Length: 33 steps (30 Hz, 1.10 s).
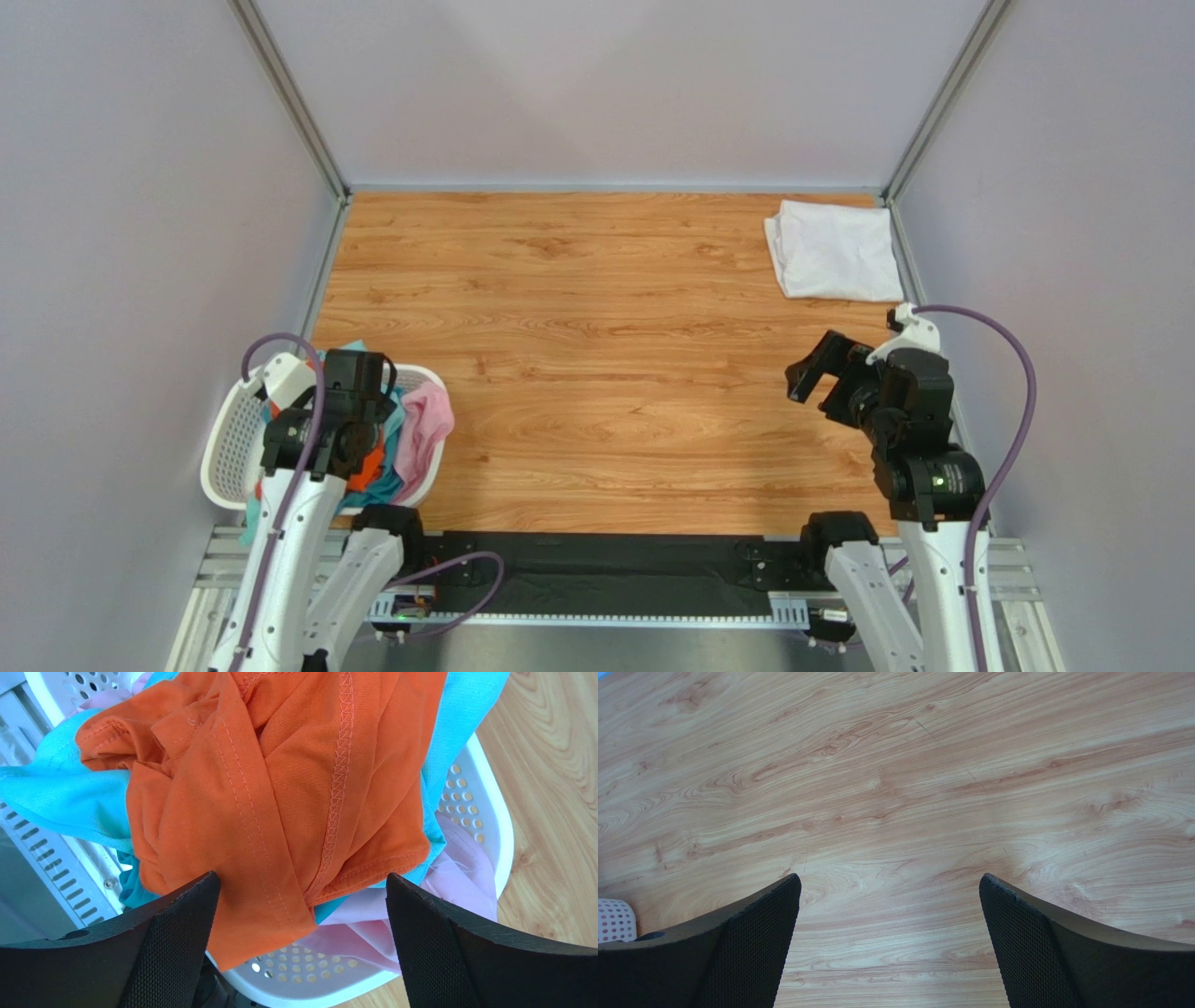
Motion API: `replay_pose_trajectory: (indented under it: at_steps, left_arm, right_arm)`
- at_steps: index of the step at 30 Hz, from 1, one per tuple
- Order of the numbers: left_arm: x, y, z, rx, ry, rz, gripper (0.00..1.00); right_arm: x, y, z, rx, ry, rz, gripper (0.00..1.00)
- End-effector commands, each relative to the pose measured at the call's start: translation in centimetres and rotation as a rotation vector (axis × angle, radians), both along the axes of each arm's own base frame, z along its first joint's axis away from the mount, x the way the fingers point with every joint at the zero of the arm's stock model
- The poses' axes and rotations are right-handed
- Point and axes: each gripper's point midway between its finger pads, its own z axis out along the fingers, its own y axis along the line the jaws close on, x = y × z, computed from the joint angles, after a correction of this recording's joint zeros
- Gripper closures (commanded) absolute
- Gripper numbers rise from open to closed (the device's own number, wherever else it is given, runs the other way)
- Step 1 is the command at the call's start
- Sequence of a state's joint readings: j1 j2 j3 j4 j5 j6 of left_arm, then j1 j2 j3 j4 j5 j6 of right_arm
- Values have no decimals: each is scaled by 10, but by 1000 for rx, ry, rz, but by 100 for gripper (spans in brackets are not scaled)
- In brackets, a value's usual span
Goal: Fold and stack the t-shirts
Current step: Grab the tshirt from the pile
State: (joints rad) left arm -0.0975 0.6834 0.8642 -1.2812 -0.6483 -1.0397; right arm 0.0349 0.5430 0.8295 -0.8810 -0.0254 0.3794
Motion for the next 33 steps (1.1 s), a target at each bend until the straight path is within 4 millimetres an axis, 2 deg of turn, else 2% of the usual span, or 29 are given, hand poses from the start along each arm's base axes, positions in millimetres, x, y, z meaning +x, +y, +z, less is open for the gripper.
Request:
replay_pose_trajectory:
  at_steps: [1,3,4,5,8,15,18,19,21,22,26,29,31,33]
  left_arm:
    - [14,2,-6,-6,-27,40,6]
    - [11,7,-13,4,7,93,18]
    - [11,7,-14,5,18,93,18]
    - [10,9,-15,15,23,113,26]
    - [10,13,-18,28,40,139,36]
    - [9,17,-29,30,76,177,39]
    - [10,17,-31,30,89,178,56]
    - [9,17,-31,30,91,177,72]
    - [11,17,-27,27,71,175,85]
    - [10,17,-25,27,67,172,100]
    - [13,15,-3,21,-10,120,100]
    - [17,12,26,20,-120,47,100]
    - [19,9,50,24,-222,1,100]
    - [36,-6,81,11,-345,-147,100]
  right_arm:
    - [4,0,7,-17,-45,14,0]
    - [3,-2,8,-22,-56,5,0]
    - [3,-3,8,-24,-54,0,0]
    - [2,-4,8,-23,-59,-3,0]
    - [3,-4,7,-23,-56,-5,0]
    - [3,-4,7,-25,-54,-6,0]
    - [3,-4,7,-23,-56,-7,0]
    - [2,-4,7,-24,-56,-7,0]
    - [2,-5,6,-24,-54,-11,0]
    - [2,-4,7,-25,-56,-8,0]
    - [1,-5,6,-26,-59,-14,0]
    - [0,-6,6,-21,-66,-19,0]
    - [0,-5,7,-20,-71,-17,0]
    - [-1,-5,9,-22,-78,-16,0]
